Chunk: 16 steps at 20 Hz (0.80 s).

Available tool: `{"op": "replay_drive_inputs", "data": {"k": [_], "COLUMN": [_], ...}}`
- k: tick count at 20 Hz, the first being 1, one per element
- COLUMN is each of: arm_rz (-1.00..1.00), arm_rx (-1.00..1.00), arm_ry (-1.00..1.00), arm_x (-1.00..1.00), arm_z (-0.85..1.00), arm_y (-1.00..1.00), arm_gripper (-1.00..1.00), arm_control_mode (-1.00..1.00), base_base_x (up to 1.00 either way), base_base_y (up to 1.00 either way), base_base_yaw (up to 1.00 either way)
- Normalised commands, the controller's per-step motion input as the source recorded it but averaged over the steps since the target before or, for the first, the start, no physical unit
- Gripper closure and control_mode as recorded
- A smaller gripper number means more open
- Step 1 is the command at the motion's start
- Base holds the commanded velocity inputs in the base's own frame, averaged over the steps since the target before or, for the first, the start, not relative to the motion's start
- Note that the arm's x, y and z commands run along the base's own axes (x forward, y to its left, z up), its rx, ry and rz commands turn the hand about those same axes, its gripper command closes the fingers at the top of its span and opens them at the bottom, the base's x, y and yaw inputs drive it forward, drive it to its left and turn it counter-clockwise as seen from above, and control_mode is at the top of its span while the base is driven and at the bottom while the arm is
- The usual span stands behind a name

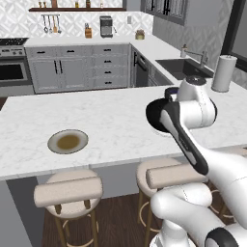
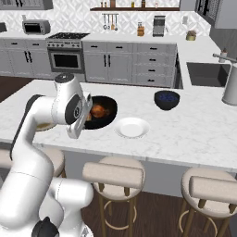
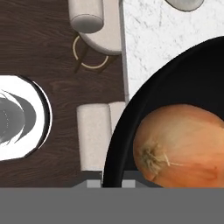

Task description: Pick the chicken drumstick and onion from their plates and place them in the bowl. Then put the bowl in the fridge.

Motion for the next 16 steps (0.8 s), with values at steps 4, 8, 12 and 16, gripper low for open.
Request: {"op": "replay_drive_inputs", "data": {"k": [4,8,12,16], "arm_rz": [0.0,0.01,0.0,0.0], "arm_rx": [0.0,0.0,0.0,0.0], "arm_ry": [0.0,0.06,0.03,0.0], "arm_x": [-0.32,-0.34,-0.24,-0.14], "arm_z": [0.08,0.04,0.0,0.0], "arm_y": [-0.19,-0.05,0.0,0.0], "arm_gripper": [1.0,1.0,1.0,1.0], "arm_control_mode": [-1.0,-1.0,-1.0,-1.0], "base_base_x": [0.0,0.0,0.0,0.0], "base_base_y": [0.0,0.0,0.0,0.0], "base_base_yaw": [0.0,0.0,0.0,0.0]}}
